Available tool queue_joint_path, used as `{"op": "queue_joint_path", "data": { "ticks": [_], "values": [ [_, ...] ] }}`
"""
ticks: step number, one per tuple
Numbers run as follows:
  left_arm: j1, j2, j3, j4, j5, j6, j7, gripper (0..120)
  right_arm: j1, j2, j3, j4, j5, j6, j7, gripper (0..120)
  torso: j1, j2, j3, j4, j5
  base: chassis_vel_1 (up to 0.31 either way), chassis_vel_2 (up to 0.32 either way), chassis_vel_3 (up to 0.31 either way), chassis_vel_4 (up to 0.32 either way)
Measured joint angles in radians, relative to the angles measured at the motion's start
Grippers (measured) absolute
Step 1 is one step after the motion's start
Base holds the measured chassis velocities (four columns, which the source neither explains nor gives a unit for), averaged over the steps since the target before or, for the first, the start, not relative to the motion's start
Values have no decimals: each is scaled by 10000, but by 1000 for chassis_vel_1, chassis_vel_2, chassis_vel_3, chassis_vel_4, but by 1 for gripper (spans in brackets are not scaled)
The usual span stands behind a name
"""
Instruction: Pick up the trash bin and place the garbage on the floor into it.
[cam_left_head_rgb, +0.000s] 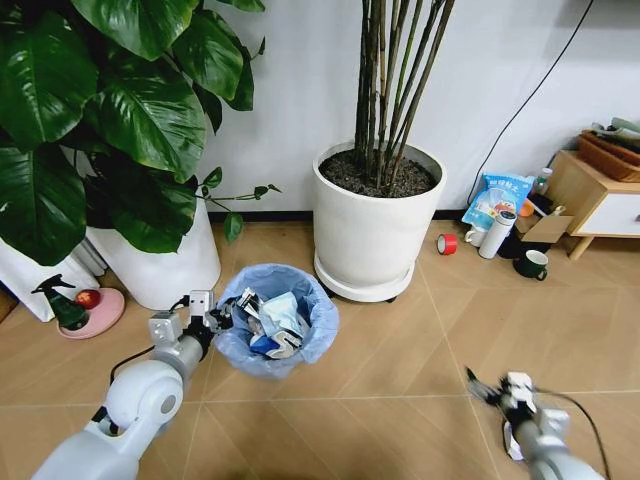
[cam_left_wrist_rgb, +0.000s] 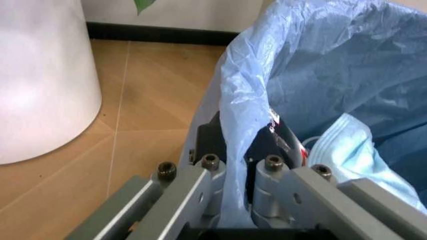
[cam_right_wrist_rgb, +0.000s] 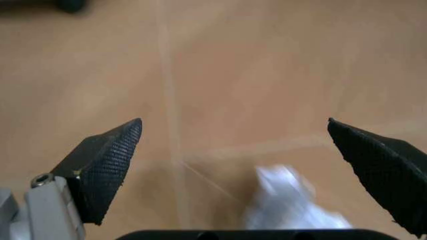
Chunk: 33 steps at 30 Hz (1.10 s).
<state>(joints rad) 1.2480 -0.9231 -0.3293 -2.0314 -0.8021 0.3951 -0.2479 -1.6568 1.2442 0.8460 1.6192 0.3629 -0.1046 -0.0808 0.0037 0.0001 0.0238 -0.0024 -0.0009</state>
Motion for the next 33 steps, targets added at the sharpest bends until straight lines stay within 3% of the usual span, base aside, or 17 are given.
{"op": "queue_joint_path", "data": {
  "ticks": [6, 15, 33],
  "values": [
    [-11, -6, 60, -5, 30, -4, 21, 0, 128, -210, 499, -1635, 152, 504, -609, 100, 1, 0, 1, 1, 2, 0, 0, 0, 0],
    [-57, -9, 152, -57, 43, -4, 8, 0, 941, -293, 355, -3333, 213, 991, -1119, 100, 1, 0, 1, 2, 3, 0, 0, 0, 0],
    [-64, 15, 190, -88, 48, -12, -64, 0, 1517, -292, 112, -4519, 381, 1292, -1241, 37, 1, -1, 2, 1, 2, 0, 0, 0, 0]
  ]
}}
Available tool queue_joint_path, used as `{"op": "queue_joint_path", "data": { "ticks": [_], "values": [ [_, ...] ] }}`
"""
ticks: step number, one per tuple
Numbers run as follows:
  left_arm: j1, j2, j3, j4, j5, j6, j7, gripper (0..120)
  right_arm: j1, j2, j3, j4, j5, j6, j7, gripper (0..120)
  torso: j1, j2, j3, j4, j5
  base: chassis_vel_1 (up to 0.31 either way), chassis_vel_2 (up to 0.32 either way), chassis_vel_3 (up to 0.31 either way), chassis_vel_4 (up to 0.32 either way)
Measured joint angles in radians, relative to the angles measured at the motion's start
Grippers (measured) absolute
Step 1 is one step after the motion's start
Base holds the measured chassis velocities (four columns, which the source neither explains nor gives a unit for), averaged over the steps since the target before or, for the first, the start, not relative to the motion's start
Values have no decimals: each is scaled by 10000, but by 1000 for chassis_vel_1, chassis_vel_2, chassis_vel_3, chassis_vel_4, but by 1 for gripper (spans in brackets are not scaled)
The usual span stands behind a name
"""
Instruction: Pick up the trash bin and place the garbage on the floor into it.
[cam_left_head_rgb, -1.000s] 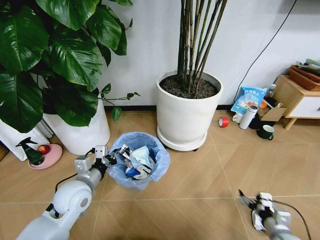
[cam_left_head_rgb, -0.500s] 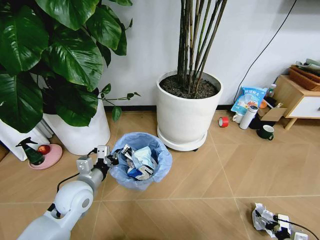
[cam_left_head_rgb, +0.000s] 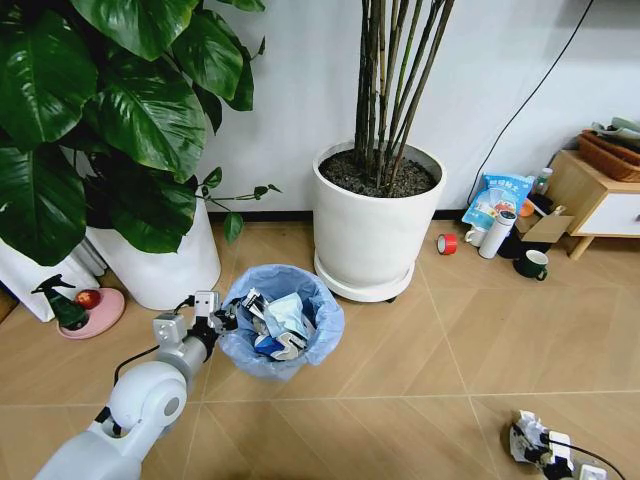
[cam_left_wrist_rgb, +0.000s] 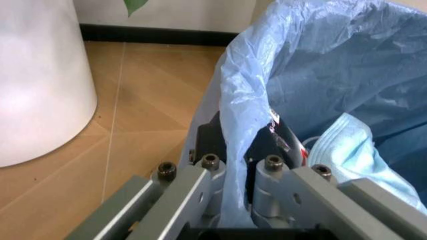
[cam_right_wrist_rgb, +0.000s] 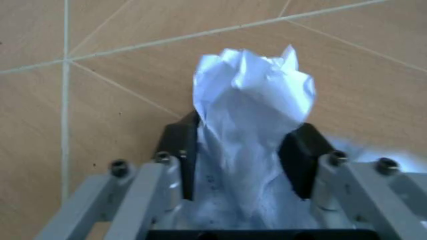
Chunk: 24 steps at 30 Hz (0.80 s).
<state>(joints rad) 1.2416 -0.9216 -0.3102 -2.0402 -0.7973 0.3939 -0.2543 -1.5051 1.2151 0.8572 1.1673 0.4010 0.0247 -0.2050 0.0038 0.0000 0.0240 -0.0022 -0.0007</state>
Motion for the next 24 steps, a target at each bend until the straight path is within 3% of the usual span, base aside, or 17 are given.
{"op": "queue_joint_path", "data": {
  "ticks": [9, 19, 24],
  "values": [
    [36, -10, 50, -63, 28, -7, -50, 0, 54, 31, 3, -172, 32, 168, 29, 3, 0, 0, 0, 0, -1, 0, 0, 0, 0],
    [121, 16, 44, -176, 44, -11, -84, 0, 32, 81, 59, 46, 56, 275, 55, 0, 0, 0, 0, -1, 2, 0, 0, 0, 0],
    [190, 16, 12, -236, 44, -15, -159, 0, -189, 77, 303, 1126, 87, 208, 60, 0, 0, 0, 0, -1, 1, 0, 0, 0, 0]
  ]
}}
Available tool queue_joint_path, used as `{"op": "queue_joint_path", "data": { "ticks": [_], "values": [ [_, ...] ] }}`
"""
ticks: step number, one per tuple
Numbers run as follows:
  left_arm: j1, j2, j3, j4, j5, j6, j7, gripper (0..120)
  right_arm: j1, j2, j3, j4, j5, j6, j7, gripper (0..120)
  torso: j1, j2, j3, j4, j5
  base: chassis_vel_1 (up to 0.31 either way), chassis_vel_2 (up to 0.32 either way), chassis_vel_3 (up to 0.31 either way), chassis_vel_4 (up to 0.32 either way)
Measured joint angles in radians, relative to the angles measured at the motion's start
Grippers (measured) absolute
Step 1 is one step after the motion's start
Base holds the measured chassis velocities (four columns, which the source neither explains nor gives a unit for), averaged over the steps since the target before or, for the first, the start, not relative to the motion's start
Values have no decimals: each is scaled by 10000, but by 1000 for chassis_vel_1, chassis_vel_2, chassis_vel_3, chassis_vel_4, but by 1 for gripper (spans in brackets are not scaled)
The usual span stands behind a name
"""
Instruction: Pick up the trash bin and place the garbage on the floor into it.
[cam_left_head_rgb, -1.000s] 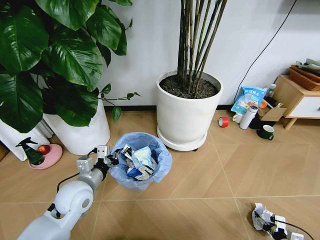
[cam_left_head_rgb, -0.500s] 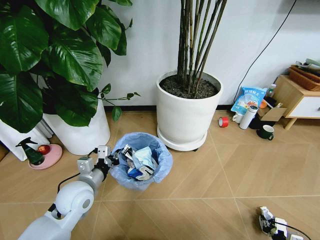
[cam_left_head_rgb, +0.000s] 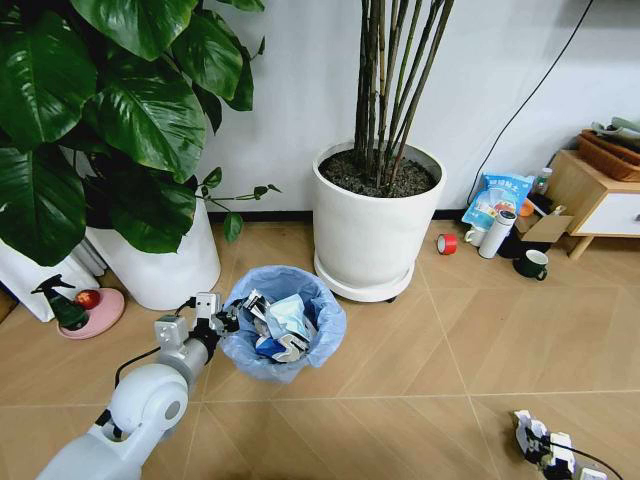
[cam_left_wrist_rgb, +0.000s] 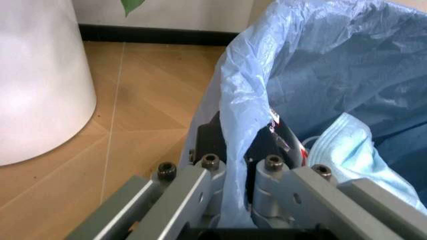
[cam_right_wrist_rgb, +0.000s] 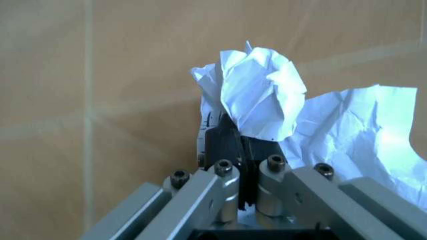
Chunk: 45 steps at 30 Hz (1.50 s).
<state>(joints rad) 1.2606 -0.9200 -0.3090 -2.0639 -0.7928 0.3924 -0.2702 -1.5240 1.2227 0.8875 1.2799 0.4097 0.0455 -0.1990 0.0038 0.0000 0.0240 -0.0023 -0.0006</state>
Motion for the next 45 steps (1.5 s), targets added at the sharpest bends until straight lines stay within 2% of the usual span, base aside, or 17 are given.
{"op": "queue_joint_path", "data": {
  "ticks": [4, 7, 8, 11, 12, 16, 20, 23, 29, 33, 34, 38, 45],
  "values": [
    [11, 9, -21, 0, -1, -7, -18, 0, -226, -96, 104, 1058, -5, -54, -13, 0, 0, 0, 0, 0, -6, 0, 0, 0, 0],
    [-12, -2, 5, 78, 2, -9, -21, 0, -437, -116, -118, 2881, 1, -331, 85, 0, 0, 0, 0, 0, -1, 0, 0, 0, 0],
    [-12, -2, 5, 78, 2, -9, -21, 0, -437, -116, -118, 2881, 1, -331, 85, 0, 0, 0, 0, 0, -1, 0, 0, 0, 0],
    [-38, -41, 30, 105, 3, -10, -23, 0, -489, -209, -733, 4880, 86, -1047, 390, 0, 0, 0, 0, 2, -6, 0, 0, 0, 0],
    [-38, -41, 30, 105, 3, -10, -23, 0, -489, -209, -733, 4880, 86, -1047, 390, 0, 0, 0, 0, 2, -6, 0, 0, 0, 0],
    [-54, -77, 23, 206, -2, 1, -68, 0, -111, -823, -1959, 6846, 487, -2023, 1212, 0, 0, -1, 0, 0, -4, 0, 0, 0, 0],
    [-60, -102, 21, 244, -23, 13, -111, 0, 187, -1212, -2564, 7442, 661, -2284, 1546, 0, 0, -1, 1, 1, -2, 0, 0, 0, 0],
    [-79, -113, 45, 322, -135, 52, -202, 0, 1383, -2174, -4362, 8640, 1425, -3053, 2377, 0, 0, 0, 1, 2, -2, 0, 0, 0, 0],
    [-215, 65, 147, 413, -293, 66, -221, 0, 2736, -2836, -5648, 9249, 2583, -3600, 2396, 0, 1, -1, 1, 5, -1, 0, 0, 0, 0],
    [-559, 228, 448, 567, -517, 69, -112, 0, 3911, -3449, -6780, 9423, 3710, -3846, 2161, 0, 1, 0, 1, -4, -3, 0, 0, 0, 0],
    [-559, 228, 448, 567, -517, 69, -112, 0, 3911, -3449, -6780, 9423, 3710, -3846, 2161, 0, 1, 0, 1, -4, -3, 0, 0, 0, 0],
    [-624, 294, 538, 649, -656, 30, -85, 0, 5363, -3475, -8140, 9122, 4138, -3936, 1483, 0, 1, 0, 1, 2, -4, 0, 0, 0, 0],
    [-701, 355, 552, 674, -713, 28, -94, 0, 6282, -3160, -9248, 8657, 4184, -3986, 1408, 0, 1, -1, 1, 1, -1, 0, 0, 0, 0]
  ]
}}
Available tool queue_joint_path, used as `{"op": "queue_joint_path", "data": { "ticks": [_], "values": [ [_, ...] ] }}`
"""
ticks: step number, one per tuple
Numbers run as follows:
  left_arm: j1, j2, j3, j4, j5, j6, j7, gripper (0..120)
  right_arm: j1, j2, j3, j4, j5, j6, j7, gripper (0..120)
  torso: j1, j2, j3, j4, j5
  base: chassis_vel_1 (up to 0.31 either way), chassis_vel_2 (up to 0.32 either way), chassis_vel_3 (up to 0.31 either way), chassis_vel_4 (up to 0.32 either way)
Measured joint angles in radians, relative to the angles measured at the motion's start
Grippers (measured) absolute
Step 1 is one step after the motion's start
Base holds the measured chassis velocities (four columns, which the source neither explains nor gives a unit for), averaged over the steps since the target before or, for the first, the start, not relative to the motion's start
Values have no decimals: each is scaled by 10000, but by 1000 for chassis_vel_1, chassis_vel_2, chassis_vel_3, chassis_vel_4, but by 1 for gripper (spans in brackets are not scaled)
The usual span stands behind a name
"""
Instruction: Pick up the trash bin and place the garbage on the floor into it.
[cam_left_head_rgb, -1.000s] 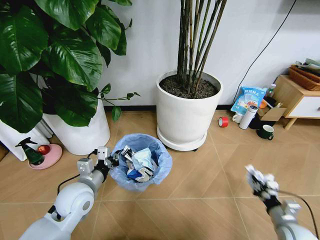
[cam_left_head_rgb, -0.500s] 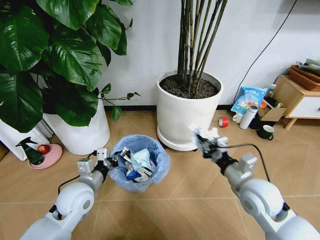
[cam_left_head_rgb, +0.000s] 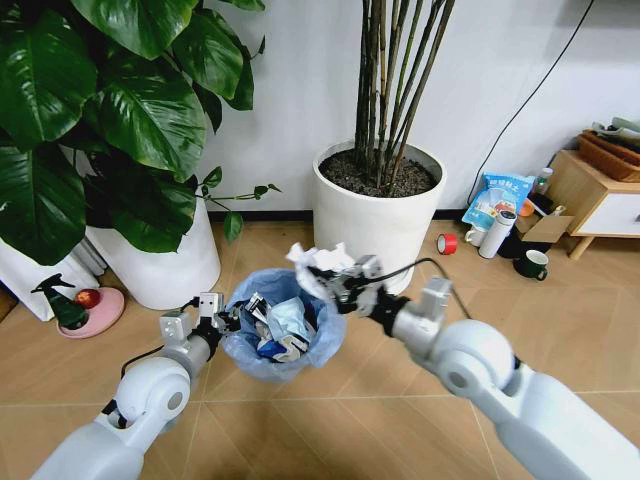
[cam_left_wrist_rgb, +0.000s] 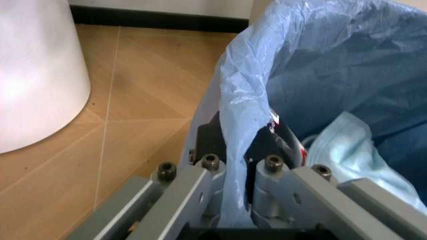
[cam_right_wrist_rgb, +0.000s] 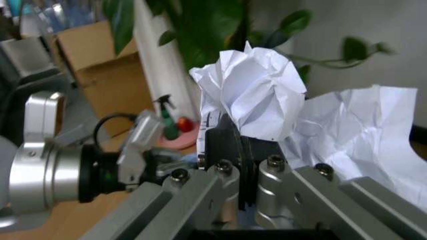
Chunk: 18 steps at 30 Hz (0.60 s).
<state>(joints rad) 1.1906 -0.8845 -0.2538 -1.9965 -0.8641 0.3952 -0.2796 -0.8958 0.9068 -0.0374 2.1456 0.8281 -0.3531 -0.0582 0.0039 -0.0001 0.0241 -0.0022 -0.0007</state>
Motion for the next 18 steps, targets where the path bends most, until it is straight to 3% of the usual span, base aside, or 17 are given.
{"op": "queue_joint_path", "data": {
  "ticks": [4, 9, 15, 18],
  "values": [
    [-19, 162, -36, 5, -89, 1, -5, 0, 951, 372, -1281, -665, -20, -6, 2, 0, 0, 0, 0, 2, 0, 0, 0, 0, 0],
    [-85, 272, -63, 5, -201, 9, -2, 0, 1473, 605, -1991, -1175, -114, -13, 1, 0, 0, 0, 0, 1, 0, 0, 0, 0, 0],
    [-141, 296, -79, 52, -239, 18, 14, 0, 1681, 727, -2272, -1420, -180, -204, 13, 19, 0, 0, -1, 0, -2, 0, 0, 0, 0],
    [-177, 299, -104, 100, -241, 23, 71, 0, 1726, 796, -2411, -1543, -197, -233, 90, 34, 0, 0, -1, 0, -1, 0, 0, 0, 0]
  ]
}}
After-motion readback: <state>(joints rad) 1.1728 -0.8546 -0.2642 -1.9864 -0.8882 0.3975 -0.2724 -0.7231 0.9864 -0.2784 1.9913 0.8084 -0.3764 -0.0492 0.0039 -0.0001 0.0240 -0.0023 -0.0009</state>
